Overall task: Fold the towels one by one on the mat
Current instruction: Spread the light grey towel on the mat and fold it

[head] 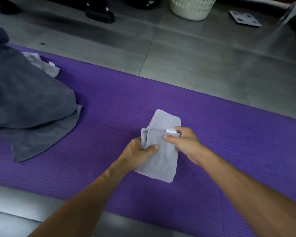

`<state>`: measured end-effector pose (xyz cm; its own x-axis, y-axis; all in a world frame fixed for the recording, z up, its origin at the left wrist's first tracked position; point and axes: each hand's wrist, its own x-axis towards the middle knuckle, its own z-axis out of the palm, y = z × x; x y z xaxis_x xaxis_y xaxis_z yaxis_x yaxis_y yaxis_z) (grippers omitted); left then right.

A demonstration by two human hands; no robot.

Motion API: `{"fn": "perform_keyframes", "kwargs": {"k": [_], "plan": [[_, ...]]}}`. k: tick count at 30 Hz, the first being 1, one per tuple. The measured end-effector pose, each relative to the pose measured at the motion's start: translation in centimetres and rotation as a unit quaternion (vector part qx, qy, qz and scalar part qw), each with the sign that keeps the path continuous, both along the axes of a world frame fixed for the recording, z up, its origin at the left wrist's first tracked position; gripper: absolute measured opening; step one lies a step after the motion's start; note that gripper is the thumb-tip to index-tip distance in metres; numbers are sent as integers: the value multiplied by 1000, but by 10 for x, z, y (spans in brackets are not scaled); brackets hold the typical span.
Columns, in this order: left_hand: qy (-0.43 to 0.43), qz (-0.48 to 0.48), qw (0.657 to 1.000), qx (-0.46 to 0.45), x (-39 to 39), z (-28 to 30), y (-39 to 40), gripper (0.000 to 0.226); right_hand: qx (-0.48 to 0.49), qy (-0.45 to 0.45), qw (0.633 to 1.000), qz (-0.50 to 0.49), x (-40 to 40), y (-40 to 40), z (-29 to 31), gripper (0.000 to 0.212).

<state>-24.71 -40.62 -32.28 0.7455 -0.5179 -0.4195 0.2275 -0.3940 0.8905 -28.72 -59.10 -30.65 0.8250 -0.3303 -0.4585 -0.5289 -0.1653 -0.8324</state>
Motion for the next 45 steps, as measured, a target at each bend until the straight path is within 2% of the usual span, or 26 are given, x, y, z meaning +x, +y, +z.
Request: {"fn": "perform_keyframes", "kwargs": {"k": [3, 7, 9, 12, 14, 16, 18, 20, 21, 23, 24, 26, 27, 29, 31, 35, 39, 41, 43, 44, 45], "plan": [[-37, 59, 996, 50, 8, 1, -12, 36, -34, -46, 996, -69, 22, -22, -1, 16], [-106, 43, 987, 114, 7, -7, -14, 48, -63, -70, 992, -84, 62, -45, -3, 11], [-115, 48, 979, 160, 4, -14, -15, 58, -108, -42, 991, -68, 77, -52, -15, 7], [-154, 48, 959, 231, -2, -21, -20, 69, -210, 18, 977, -28, 86, -56, -36, 20], [-306, 57, 918, 248, -7, -20, -25, 64, -238, 12, 971, -28, 84, -56, -44, 23], [-492, 15, 849, 193, -11, -22, -30, 46, -275, -2, 961, 4, 82, -55, -47, 23], [-562, -90, 810, 142, -17, -33, -34, 39, -325, -3, 945, 40, 81, -57, -44, 28], [-540, -150, 813, 158, -24, -46, -35, 42, -429, -38, 899, 77, 74, -53, -37, 34], [-523, -156, 820, 174, -26, -51, -35, 45, -470, -99, 872, 99, 69, -49, -34, 34], [-512, -162, 822, 189, -29, -56, -37, 44, -441, -241, 842, 198, 57, -33, -35, 30], [-510, -166, 822, 192, -30, -57, -37, 43, -398, -267, 831, 282, 51, -26, -40, 34], [-503, -178, 822, 200, -32, -59, -37, 44, -355, -213, 802, 431, 41, -24, -53, 49], [-496, -183, 823, 208, -34, -62, -37, 46, -360, -186, 781, 475, 43, -32, -59, 54], [-486, -184, 827, 215, -34, -68, -35, 50, -413, -164, 731, 517, 56, -54, -67, 57], [-485, -188, 827, 214, -31, -71, -35, 50, -462, -152, 700, 524, 69, -72, -69, 57], [-481, -190, 825, 226, -28, -70, -38, 50, -501, -129, 685, 513, 78, -77, -70, 57], [-484, -191, 821, 235, -30, -69, -38, 51, -549, -40, 718, 426, 94, -91, -57, 58], [-480, -188, 822, 241, -31, -70, -37, 50, -587, -88, 707, 383, 92, -85, -48, 55], [-479, -185, 823, 243, -34, -71, -36, 51, -542, -199, 689, 439, 72, -71, -50, 50], [-482, -184, 822, 241, -35, -71, -36, 52, -501, -212, 677, 496, 58, -69, -55, 49], [-486, -186, 820, 238, -35, -71, -36, 54, -480, -183, 666, 541, 47, -72, -58, 52]]}}
